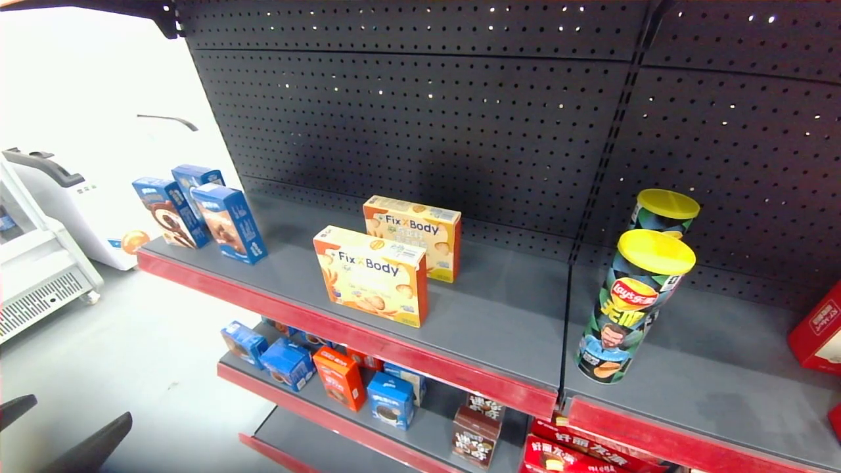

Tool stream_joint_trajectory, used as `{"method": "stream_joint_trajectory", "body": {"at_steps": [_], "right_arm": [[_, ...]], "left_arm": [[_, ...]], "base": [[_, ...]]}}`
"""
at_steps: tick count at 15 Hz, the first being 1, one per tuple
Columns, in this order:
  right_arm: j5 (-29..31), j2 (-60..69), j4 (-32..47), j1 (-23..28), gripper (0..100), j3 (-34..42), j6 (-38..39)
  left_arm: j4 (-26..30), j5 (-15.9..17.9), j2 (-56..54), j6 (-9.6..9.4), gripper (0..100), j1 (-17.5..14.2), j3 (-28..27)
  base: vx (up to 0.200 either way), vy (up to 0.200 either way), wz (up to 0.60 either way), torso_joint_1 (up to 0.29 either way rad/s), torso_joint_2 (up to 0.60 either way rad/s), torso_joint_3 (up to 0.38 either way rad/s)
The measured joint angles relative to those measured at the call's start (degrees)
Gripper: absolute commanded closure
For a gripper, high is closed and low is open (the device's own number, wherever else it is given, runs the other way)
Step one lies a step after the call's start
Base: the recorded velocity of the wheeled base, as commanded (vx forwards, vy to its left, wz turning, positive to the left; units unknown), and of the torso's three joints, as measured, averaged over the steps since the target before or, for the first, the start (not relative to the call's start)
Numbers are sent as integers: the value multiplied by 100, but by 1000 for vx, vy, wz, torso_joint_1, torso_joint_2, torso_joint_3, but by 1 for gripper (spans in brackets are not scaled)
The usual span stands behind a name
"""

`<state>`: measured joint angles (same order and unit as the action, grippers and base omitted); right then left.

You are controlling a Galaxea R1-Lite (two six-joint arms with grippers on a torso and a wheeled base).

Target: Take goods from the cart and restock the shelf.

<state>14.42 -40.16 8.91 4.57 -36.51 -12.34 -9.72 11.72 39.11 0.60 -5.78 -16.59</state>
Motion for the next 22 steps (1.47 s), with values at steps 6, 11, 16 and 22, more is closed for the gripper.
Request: {"method": "stream_joint_trajectory", "body": {"at_steps": [6,11,16,22], "right_arm": [[330,1113,703,269,0,-199,-68],[334,1324,701,385,0,-133,-151],[334,1397,696,391,0,-17,-260],[290,1447,655,386,0,62,-274]], "left_arm": [[-10,43,207,13,0,173,-2],[-21,44,297,16,0,324,2],[-38,49,607,-13,0,507,-336],[-46,49,1254,-215,0,723,-818]], "base": [[0,0,-300,-2,0,2],[0,0,0,0,0,0],[0,0,-480,0,2,1],[0,0,-400,2,3,2]]}}
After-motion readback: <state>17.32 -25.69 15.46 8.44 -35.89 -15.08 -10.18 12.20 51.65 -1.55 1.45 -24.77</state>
